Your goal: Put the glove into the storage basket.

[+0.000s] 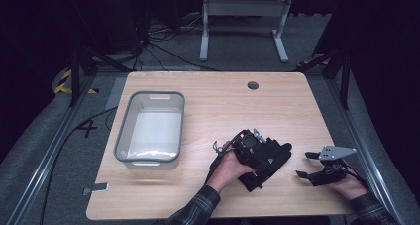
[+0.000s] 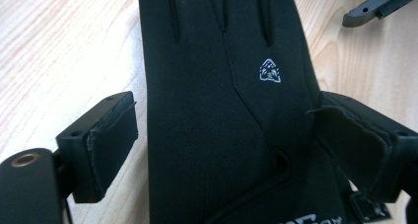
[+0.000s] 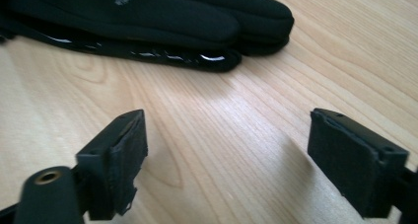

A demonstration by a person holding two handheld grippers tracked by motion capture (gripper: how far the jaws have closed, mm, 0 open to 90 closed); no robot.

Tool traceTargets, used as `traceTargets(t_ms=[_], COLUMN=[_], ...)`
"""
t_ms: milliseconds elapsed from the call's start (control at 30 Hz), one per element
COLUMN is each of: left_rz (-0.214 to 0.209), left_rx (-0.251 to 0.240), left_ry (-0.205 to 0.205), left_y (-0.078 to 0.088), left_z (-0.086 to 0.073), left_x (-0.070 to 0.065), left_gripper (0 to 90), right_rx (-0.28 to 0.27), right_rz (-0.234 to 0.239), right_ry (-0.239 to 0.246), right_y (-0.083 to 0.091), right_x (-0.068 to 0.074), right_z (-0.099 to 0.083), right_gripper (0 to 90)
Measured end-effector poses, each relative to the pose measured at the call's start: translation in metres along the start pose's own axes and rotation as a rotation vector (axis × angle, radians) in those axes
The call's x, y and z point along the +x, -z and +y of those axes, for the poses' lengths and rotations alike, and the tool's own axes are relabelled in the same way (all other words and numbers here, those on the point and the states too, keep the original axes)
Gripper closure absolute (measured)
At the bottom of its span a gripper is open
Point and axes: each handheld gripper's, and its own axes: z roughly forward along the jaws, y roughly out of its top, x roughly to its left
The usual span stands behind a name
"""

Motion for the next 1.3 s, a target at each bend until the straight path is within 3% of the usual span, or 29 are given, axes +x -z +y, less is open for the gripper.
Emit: traceTargets(t_ms=[300,500,633,767,900,1100,1300], left_rz=[0.025,0.056,0.055,0.055,0.033,-0.044,-0.06], left_rx=[0.055,0.068,0.065,0.057,0.053,0.043,0.049], left_ry=[-0.032,-0.058,-0.08,-0.087,-0.089,-0.073,-0.073], left_y=[-0.015,-0.018,-0.017,-0.015,-0.012,-0.009,-0.005], left_z=[-0.003,-0.003,-0.004,-0.004,-0.005,-0.006,-0.003], left_x=[-0.005,-0.009,-0.01,-0.011,-0.012,-0.009,-0.009], left_gripper=[7.2,6.3,9.5,18.5,35.1,65.7,70.3], right_rx=[-0.005,-0.009,-0.011,-0.01,-0.009,-0.008,-0.008], right_rz=[0.0,0.007,0.011,0.012,0.012,0.014,0.013], right_ry=[-0.008,-0.013,-0.012,-0.011,-0.012,-0.013,-0.013], right_y=[-0.002,-0.002,-0.003,-0.003,-0.003,-0.003,-0.003], right_x=[-0.002,-0.002,-0.002,-0.002,-0.002,-0.002,-0.002], right_z=[-0.002,-0.002,-0.002,-0.002,-0.002,-0.002,-0.002], right_gripper=[14.4,13.7,12.4,12.0,11.8,11.6,11.5])
